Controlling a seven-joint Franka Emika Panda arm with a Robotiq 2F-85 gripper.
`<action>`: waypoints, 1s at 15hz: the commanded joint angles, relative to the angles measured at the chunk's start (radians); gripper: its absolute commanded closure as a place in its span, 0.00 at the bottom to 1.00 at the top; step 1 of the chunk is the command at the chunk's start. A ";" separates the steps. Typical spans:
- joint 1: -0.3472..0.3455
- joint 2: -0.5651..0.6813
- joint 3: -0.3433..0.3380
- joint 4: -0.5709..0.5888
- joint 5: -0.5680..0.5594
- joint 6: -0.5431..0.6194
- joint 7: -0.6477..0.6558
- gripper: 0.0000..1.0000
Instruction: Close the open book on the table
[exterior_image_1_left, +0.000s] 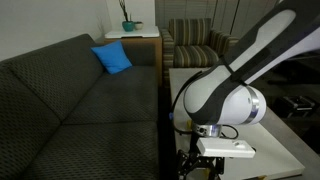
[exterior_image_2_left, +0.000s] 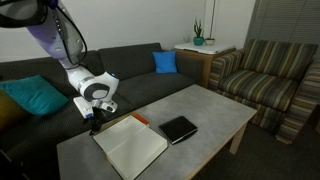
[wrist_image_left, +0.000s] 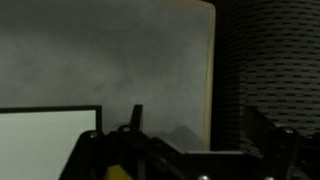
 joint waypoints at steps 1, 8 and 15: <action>0.015 0.000 -0.020 -0.030 -0.003 0.015 0.054 0.00; 0.062 -0.001 -0.061 -0.021 -0.042 0.019 0.116 0.00; 0.109 -0.002 -0.100 0.014 -0.097 -0.007 0.172 0.55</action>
